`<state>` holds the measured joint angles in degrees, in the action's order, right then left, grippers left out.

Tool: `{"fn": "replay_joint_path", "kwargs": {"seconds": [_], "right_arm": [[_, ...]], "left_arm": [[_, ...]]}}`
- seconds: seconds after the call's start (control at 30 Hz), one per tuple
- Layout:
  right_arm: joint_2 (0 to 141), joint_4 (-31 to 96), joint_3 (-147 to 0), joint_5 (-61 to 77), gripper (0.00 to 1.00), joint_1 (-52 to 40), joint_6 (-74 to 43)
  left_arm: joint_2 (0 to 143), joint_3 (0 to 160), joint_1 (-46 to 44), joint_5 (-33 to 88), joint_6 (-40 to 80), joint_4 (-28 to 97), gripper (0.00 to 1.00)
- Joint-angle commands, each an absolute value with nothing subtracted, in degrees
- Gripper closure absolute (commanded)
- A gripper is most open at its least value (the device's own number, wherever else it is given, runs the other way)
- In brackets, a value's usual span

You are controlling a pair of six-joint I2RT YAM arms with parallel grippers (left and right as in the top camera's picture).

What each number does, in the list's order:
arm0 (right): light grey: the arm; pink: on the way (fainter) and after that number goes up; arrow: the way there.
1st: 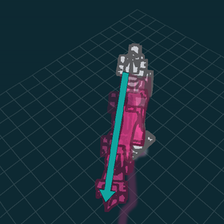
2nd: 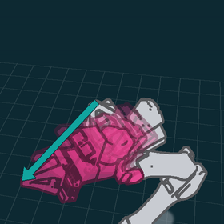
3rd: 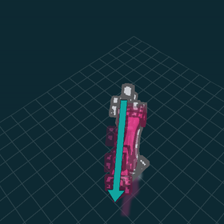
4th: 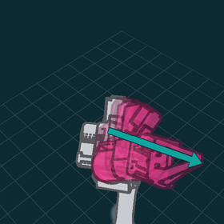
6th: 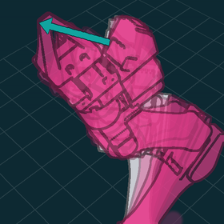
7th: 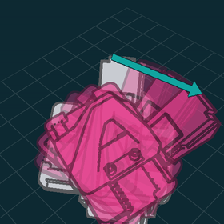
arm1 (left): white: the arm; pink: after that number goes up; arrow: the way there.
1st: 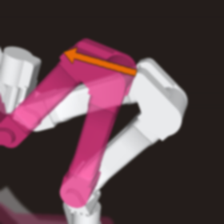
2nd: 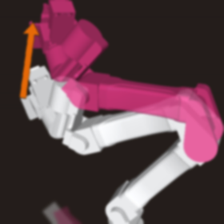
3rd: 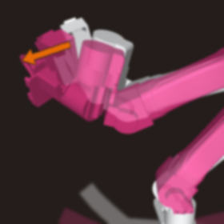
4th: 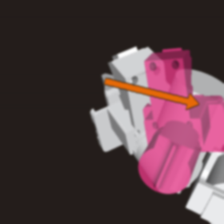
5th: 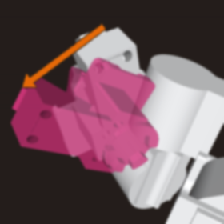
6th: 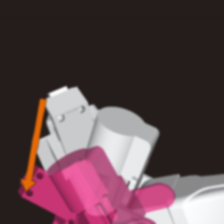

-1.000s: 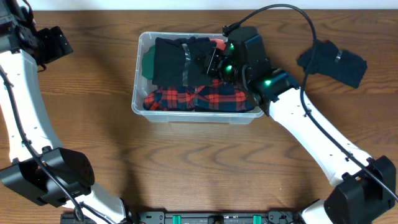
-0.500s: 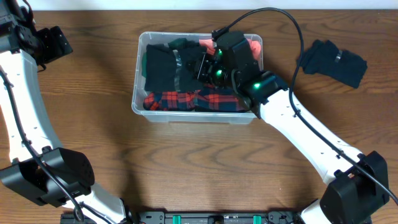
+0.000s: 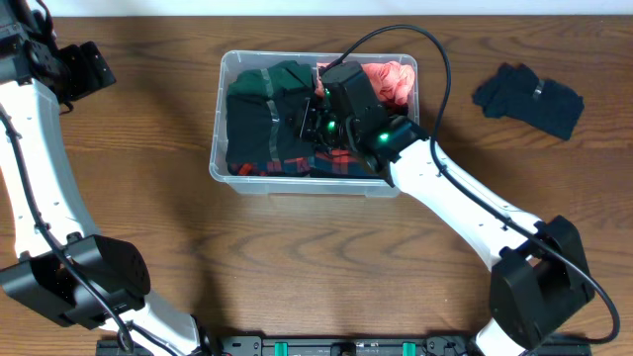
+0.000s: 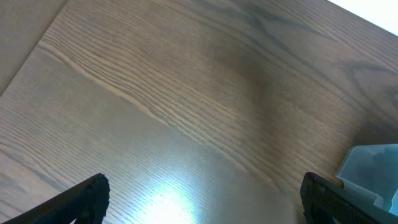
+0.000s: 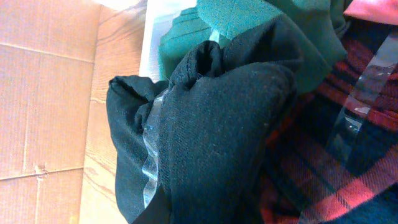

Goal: Pack container
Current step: 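Release and push the black garment flat into the bin's front left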

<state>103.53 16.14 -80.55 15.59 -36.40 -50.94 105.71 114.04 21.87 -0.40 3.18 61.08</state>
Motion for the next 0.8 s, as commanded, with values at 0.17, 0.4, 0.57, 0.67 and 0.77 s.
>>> {"fn": "replay_joint_path", "kwargs": {"seconds": [0.17,0.4,0.57,0.67,0.77], "right_arm": [[107.0,14.0,-81.1,15.6,0.99,-38.5,-51.2],[108.2,13.9,-81.1,14.3,0.99,-39.9,-50.5],[108.2,13.8,-81.1,13.6,0.67,-40.2,-48.8],[108.2,13.3,-81.1,13.4,0.49,-40.2,-47.4],[108.2,12.7,-81.1,13.1,0.39,-40.1,-46.6]], "left_arm": [[106.1,114.2,21.9,-0.5,3.7,61.0,0.02],[106.1,114.2,21.9,-0.5,3.7,61.0,0.02],[106.1,114.2,21.9,-0.5,3.7,61.0,0.02],[106.1,114.2,21.9,-0.5,3.7,61.0,0.02],[106.1,114.2,21.9,-0.5,3.7,61.0,0.02]]}}
